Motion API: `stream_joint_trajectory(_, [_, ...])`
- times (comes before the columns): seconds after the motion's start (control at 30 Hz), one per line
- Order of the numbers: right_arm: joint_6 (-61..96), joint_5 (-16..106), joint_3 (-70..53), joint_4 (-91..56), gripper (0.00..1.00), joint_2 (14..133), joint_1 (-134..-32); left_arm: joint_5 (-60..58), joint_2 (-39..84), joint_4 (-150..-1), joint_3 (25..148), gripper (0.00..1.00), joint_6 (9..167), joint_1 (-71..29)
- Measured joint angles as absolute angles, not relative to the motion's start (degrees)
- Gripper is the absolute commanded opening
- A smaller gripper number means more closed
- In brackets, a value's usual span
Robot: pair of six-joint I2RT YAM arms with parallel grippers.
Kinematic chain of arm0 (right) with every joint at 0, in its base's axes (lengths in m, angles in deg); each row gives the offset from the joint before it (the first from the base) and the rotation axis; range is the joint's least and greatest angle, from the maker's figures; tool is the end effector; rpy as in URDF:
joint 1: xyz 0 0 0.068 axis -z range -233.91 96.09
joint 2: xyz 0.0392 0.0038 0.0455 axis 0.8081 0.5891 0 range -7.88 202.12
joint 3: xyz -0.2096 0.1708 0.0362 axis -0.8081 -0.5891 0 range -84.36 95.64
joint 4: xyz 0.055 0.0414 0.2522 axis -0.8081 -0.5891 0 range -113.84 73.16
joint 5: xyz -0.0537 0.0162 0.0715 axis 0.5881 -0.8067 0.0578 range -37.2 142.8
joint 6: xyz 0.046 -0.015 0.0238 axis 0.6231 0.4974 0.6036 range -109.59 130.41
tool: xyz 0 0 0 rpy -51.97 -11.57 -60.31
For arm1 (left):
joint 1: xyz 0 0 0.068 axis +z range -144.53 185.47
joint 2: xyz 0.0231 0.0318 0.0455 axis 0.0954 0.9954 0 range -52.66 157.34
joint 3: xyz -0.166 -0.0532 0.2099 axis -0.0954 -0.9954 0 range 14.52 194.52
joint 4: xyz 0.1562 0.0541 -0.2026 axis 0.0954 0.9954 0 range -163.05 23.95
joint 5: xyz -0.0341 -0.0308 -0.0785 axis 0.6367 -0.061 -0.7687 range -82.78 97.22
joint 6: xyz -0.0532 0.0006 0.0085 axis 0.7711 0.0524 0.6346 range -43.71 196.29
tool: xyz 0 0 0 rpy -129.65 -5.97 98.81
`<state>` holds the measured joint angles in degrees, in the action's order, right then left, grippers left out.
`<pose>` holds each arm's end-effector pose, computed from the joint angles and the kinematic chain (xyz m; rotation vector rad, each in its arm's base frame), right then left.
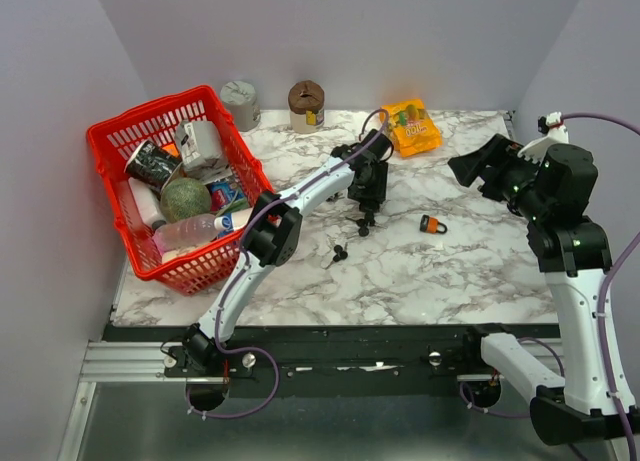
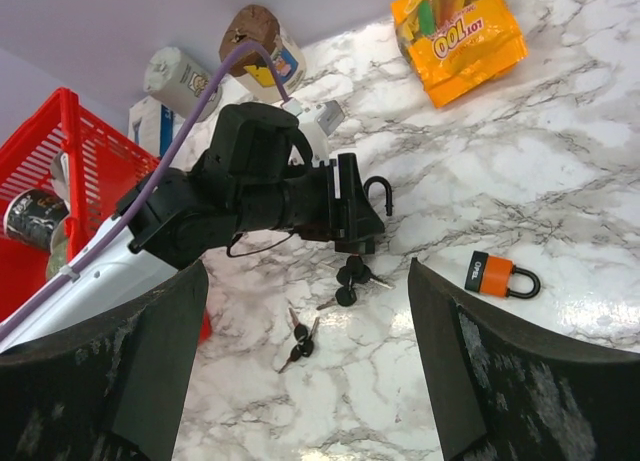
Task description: Unlock with the key
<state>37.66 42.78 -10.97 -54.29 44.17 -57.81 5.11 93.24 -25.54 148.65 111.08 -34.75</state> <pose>0.1679 0.0178 0.4364 0.2588 1.8645 0.5378 0.4165 -0.3542 0.1761 0.1416 2.6925 -0.4902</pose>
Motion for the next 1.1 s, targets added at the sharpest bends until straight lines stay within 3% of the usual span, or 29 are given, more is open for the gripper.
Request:
stream_joint_trajectory(0.43, [37.33,41.97,-10.97,-54.31,0.89,46.14,-57.81,8.50,95.01,-31.66,150.05,0.04,110.97,-33.79])
stream_joint_trajectory(0.53, [37.35,41.60,-10.97,-54.31,0.89,46.75,-57.81,8.87,95.23,-32.91,150.07,0.13,110.68,-33.55])
stream_joint_trajectory(0.77, [37.35,41.33,-10.97,-54.31,0.89,48.06,-57.81,8.94,95.49,-34.44,150.07,0.63,109.83,-32.98])
stream_joint_trajectory(0.87, [37.35,41.31,-10.97,-54.31,0.89,48.28,-57.81,8.94,95.49,-34.72,150.02,0.74,108.89,-32.92])
stream_joint_trajectory(1.1, [37.33,41.33,-10.97,-54.31,0.89,48.33,-57.81,9.46,95.39,-38.44,148.67,0.84,105.98,-32.76])
